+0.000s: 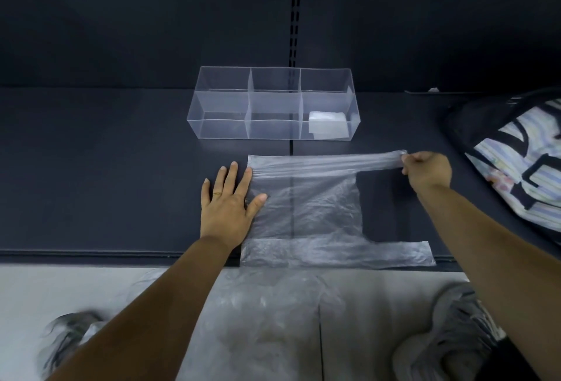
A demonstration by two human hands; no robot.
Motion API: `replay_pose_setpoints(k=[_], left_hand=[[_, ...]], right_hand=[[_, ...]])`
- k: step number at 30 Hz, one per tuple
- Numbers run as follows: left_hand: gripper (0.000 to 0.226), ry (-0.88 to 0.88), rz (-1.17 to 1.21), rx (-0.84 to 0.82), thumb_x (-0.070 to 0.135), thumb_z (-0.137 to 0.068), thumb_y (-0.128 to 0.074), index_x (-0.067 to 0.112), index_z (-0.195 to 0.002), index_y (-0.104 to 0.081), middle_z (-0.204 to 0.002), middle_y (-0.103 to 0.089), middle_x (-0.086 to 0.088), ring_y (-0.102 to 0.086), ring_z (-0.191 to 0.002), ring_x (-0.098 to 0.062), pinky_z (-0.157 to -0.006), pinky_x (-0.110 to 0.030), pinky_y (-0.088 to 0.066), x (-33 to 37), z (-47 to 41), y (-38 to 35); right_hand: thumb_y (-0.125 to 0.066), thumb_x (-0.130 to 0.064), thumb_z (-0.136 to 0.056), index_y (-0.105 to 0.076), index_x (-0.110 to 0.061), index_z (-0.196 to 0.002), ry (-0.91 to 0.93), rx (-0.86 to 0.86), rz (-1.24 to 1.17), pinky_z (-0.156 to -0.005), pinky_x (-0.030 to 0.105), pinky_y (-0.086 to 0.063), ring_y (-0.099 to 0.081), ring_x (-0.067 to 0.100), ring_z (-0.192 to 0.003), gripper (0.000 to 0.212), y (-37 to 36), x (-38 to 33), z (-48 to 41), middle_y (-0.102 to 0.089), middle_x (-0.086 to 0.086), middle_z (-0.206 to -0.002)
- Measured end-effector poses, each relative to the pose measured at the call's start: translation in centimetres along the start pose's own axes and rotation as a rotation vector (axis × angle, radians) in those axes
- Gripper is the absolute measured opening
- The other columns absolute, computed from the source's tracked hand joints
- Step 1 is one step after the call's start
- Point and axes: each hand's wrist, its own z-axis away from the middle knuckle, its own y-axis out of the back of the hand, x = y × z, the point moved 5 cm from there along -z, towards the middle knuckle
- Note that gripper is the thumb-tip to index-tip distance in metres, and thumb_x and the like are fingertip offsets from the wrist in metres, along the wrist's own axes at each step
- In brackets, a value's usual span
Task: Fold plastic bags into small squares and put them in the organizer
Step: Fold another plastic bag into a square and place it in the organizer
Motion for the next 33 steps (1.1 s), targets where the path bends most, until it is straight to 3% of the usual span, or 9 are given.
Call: replay_pose_setpoints(k=[4, 7, 11, 14, 17, 20, 23, 30, 33], left_hand=[[0.080, -0.004, -0.031, -0.018, 0.072, -0.080, 0.008, 0.035, -0.151, 0.004, -0.161, 0.007, 0.004, 0.013, -0.147, -0.017, -0.118, -0.045, 0.009, 0.1, 0.1, 0.0], [0.082, 0.006, -0.040, -0.055, 0.071, -0.080, 0.008, 0.031, -0.152, 0.007, -0.161, 0.011, 0.001, 0.015, -0.147, -0.019, -0.118, -0.045, 0.010, 0.4, 0.2, 0.3], [0.076, 0.029, 0.057, 0.088, 0.057, -0.090, 0.003, 0.015, -0.153, -0.005, -0.161, 0.004, -0.004, 0.009, -0.148, -0.019, -0.119, -0.042, 0.009, 1.3, 1.3, 1.8], [0.065, -0.112, 0.069, 0.134, 0.046, -0.099, 0.000, 0.009, -0.151, -0.015, -0.160, -0.008, -0.005, 0.000, -0.147, -0.019, -0.120, -0.040, 0.003, 3.2, 3.6, 1.6], [0.070, -0.135, -0.051, 0.027, 0.045, -0.089, 0.010, 0.011, -0.149, 0.004, -0.160, 0.005, -0.005, 0.012, -0.146, -0.019, -0.119, -0.040, 0.008, 3.0, 5.4, -0.2], [0.072, -0.088, -0.058, 0.016, 0.051, -0.086, 0.013, 0.013, -0.148, 0.012, -0.157, 0.015, 0.000, 0.016, -0.145, -0.015, -0.118, -0.039, 0.011, 2.0, 5.4, -0.8], [0.074, -0.084, -0.022, 0.018, 0.056, -0.088, 0.009, 0.014, -0.150, 0.007, -0.157, 0.009, 0.002, 0.014, -0.144, -0.012, -0.119, -0.039, 0.009, 2.1, 5.3, -0.8], [0.078, -0.079, -0.031, 0.003, 0.064, -0.084, 0.017, 0.017, -0.146, 0.013, -0.157, 0.014, 0.003, 0.021, -0.141, -0.012, -0.117, -0.039, 0.014, 2.0, 5.0, -0.6], [0.078, -0.082, 0.048, 0.044, 0.063, -0.088, 0.006, 0.017, -0.151, 0.003, -0.159, 0.008, 0.002, 0.018, -0.141, -0.009, -0.115, -0.035, 0.018, 2.7, 3.8, 0.4]], right_hand=[[-0.052, -0.023, -0.096, -0.066, -0.006, -0.095, 0.052, 0.025, 0.111, -0.071, 0.031, -0.042, -0.061, 0.031, -0.090, 0.022, 0.0, -0.4, 0.3, -0.068, 0.015, -0.097], [-0.055, -0.020, -0.093, -0.057, -0.006, -0.112, 0.090, 0.206, 0.238, -0.087, 0.041, -0.039, -0.051, 0.039, -0.112, 0.024, 1.0, -1.9, 2.4, -0.055, 0.020, -0.120], [-0.052, -0.009, -0.089, -0.057, -0.006, -0.117, 0.430, 0.327, 0.233, -0.091, 0.046, -0.037, -0.050, 0.038, -0.111, 0.029, -0.6, -6.6, 10.3, -0.053, 0.019, -0.121], [-0.048, -0.005, -0.094, -0.054, -0.003, -0.130, 0.670, -0.010, 0.151, -0.111, 0.043, -0.034, -0.045, 0.032, -0.129, 0.036, -6.6, -8.1, 19.6, -0.052, 0.017, -0.137], [-0.035, -0.025, -0.103, -0.025, -0.012, -0.150, 0.725, -0.366, 0.339, -0.121, 0.038, 0.005, -0.010, 0.021, -0.148, 0.050, -12.4, -6.9, 24.9, -0.019, 0.007, -0.159], [-0.016, -0.046, -0.102, 0.002, -0.017, -0.153, 0.759, -0.371, 0.635, -0.112, 0.035, 0.024, 0.013, 0.016, -0.147, 0.061, -12.9, -4.1, 22.9, 0.007, 0.001, -0.162], [-0.011, -0.056, -0.097, 0.007, -0.023, -0.152, 0.688, -0.284, 0.732, -0.116, 0.038, 0.018, 0.018, 0.015, -0.146, 0.067, -9.2, -0.4, 18.4, 0.014, -0.002, -0.160], [-0.021, -0.053, -0.097, -0.009, -0.013, -0.154, 0.266, -0.027, 0.777, -0.119, 0.046, -0.002, -0.002, 0.024, -0.148, 0.070, 2.6, 6.7, 9.3, -0.007, 0.009, -0.162], [-0.035, -0.043, -0.099, -0.020, -0.004, -0.151, 0.377, 0.019, 0.684, -0.118, 0.048, -0.008, -0.012, 0.029, -0.147, 0.067, 1.4, 2.5, 9.8, -0.017, 0.014, -0.159]])
